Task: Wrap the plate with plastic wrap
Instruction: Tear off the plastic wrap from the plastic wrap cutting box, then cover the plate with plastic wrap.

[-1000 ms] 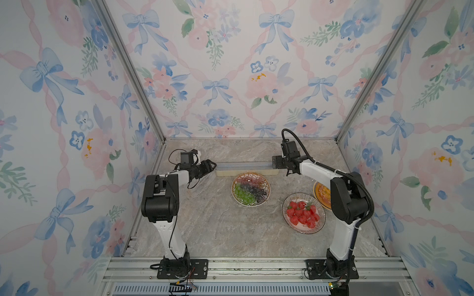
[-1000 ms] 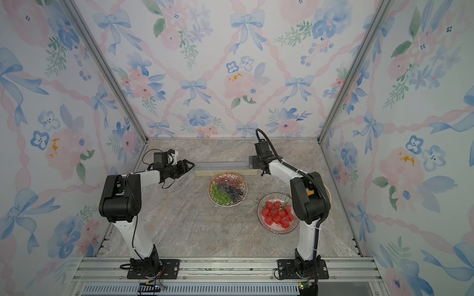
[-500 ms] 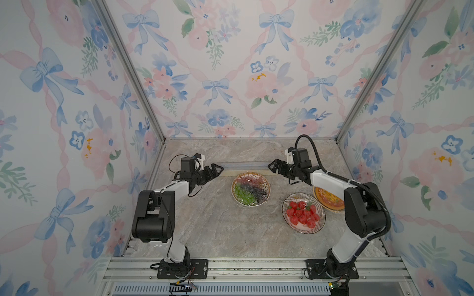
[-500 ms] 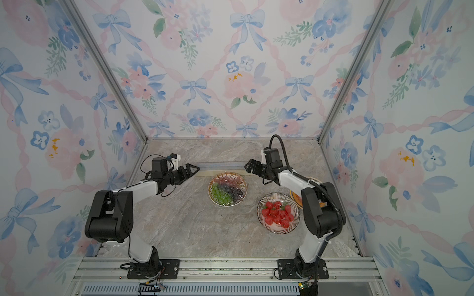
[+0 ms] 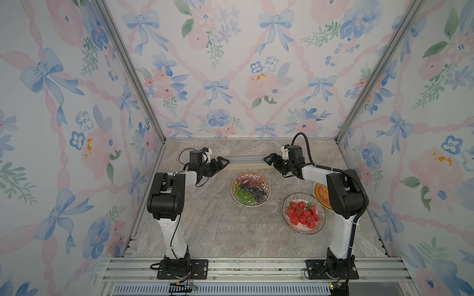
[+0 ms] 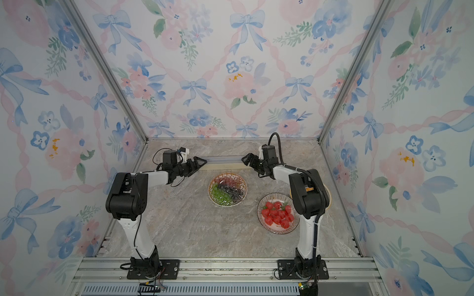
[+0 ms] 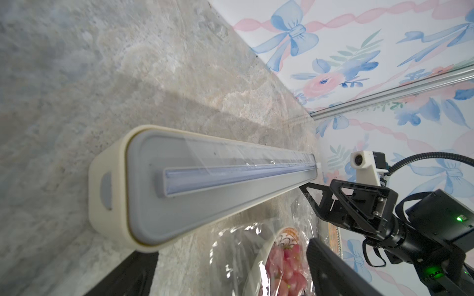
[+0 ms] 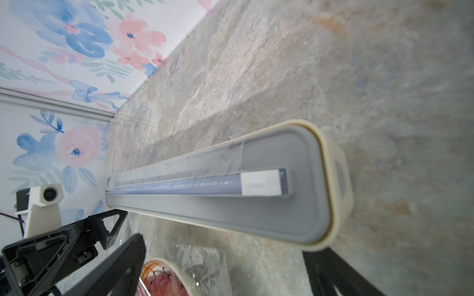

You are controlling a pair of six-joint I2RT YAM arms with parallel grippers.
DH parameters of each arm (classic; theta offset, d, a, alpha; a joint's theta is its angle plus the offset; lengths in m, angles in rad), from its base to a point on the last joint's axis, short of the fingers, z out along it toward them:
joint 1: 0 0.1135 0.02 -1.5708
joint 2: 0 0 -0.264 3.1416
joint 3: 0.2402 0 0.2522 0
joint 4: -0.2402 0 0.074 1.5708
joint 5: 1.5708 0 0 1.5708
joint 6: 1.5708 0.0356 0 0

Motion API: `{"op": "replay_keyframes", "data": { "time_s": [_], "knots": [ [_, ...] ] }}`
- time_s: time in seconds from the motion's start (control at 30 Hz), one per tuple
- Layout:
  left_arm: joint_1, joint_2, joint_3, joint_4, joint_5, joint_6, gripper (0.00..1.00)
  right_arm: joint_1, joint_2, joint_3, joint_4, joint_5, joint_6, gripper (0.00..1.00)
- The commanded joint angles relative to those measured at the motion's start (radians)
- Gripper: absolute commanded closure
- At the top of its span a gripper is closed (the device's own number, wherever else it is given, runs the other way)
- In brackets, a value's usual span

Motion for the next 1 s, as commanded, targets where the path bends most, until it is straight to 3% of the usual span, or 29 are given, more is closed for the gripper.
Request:
{"op": "replay_keyframes", "data": {
  "time_s": [0.0,0.1,0.23,0.37,0.57,0.83,0.97],
  "knots": [
    [0.008,0.017,0.03,0.023,-0.037,0.017,0.08,-0.02,0.008,0.019,0.052,0.027,-0.003,0.03],
    [0.026,-0.083,-0.037,0.017,-0.102,0.078,0.08,-0.018,-0.096,-0.032,0.008,0.07,-0.088,0.03],
    [0.014,-0.289,-0.168,-0.003,-0.136,0.205,0.11,0.032,-0.229,-0.017,-0.206,0.057,-0.341,0.0],
    [-0.05,-0.395,-0.248,-0.004,-0.042,0.278,0.12,0.104,-0.267,-0.008,-0.328,-0.019,-0.468,0.01],
    [-0.178,-0.303,-0.212,-0.003,0.017,0.342,0.13,0.174,-0.127,0.095,-0.388,-0.136,-0.523,0.11],
    [-0.192,-0.139,-0.136,-0.01,0.0,0.362,0.12,0.171,0.014,0.224,-0.496,-0.097,-0.561,0.06],
    [-0.191,-0.092,-0.142,-0.024,0.02,0.353,0.12,0.142,0.018,0.203,-0.519,-0.091,-0.56,0.03]
  ]
}}
